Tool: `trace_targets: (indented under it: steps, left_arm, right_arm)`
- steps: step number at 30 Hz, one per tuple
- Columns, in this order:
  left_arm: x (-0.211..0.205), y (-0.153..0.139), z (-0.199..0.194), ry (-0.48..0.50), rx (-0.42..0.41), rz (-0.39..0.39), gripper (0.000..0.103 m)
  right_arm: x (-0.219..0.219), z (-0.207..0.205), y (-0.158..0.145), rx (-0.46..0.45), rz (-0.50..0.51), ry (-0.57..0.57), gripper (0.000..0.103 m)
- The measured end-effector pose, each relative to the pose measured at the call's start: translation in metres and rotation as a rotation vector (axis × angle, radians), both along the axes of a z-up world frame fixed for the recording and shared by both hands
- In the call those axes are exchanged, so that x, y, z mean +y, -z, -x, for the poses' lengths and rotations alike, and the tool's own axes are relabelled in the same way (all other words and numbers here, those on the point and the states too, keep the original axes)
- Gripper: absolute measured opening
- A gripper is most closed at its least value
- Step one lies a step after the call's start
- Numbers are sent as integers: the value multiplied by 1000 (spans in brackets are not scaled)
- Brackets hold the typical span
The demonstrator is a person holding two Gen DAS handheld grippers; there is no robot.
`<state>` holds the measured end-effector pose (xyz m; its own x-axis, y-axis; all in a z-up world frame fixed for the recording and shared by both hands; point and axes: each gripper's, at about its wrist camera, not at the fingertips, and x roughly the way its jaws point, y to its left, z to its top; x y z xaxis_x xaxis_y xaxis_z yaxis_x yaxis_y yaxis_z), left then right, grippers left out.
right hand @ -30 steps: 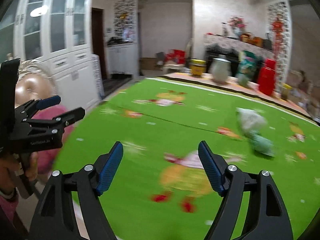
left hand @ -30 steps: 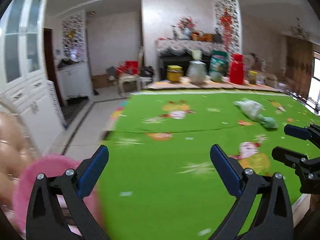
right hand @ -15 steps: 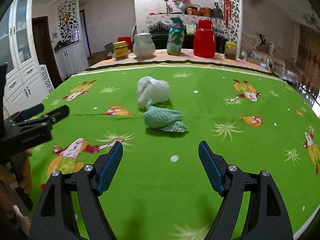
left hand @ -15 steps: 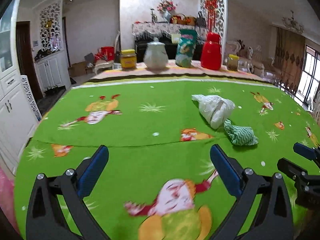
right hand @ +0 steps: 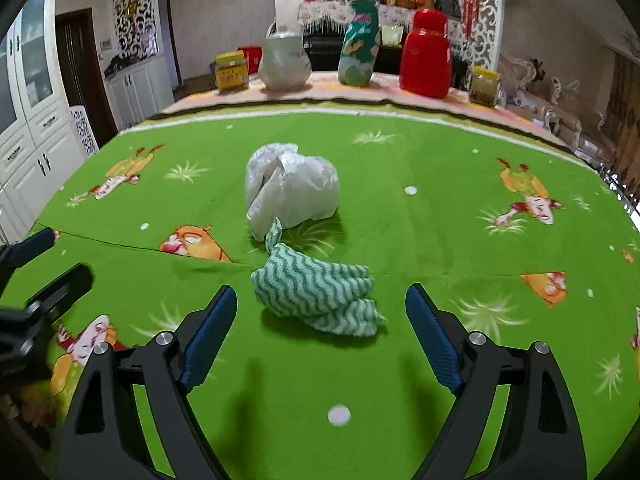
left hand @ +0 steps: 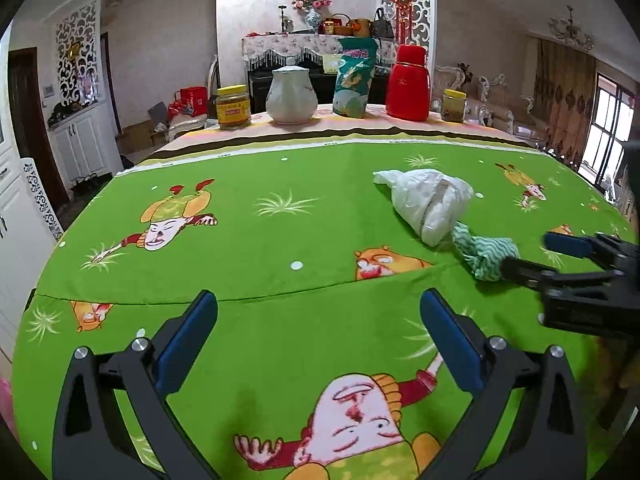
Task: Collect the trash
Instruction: 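Return to the table and grasp the green striped cloth with the right tool, then grasp the white plastic bag with the left tool while the right tool holds the cloth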
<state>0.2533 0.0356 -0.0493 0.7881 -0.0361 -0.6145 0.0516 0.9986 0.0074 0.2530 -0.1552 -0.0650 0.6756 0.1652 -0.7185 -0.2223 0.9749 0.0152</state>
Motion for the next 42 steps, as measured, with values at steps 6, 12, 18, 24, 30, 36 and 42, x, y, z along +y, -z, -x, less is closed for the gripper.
trace_targets:
  steps: [6, 12, 18, 24, 30, 36, 42]
  left_arm:
    - [-14, -3, 8, 39, -20, -53, 98]
    - [-10, -8, 14, 43, -29, -18, 98]
    - [-8, -6, 12, 44, -7, 5, 98]
    - [-11, -2, 12, 41, -14, -25, 98]
    - [-16, 0, 15, 44, -24, -61, 98]
    - [-16, -5, 16, 23, 5, 8, 98]
    - [-72, -13, -21, 80, 71, -69, 98]
  right_arm:
    - [15, -22, 16, 46, 42, -3, 82]
    - [20, -27, 22, 86, 68, -17, 64]
    - [14, -1, 9, 8, 41, -7, 38]
    - [-12, 42, -18, -83, -86, 107, 38]
    - [-44, 54, -20, -193, -152, 240, 38]
    - [-67, 48, -22, -221, -160, 285, 38]
    - [-105, 45, -23, -221, -214, 362, 38]
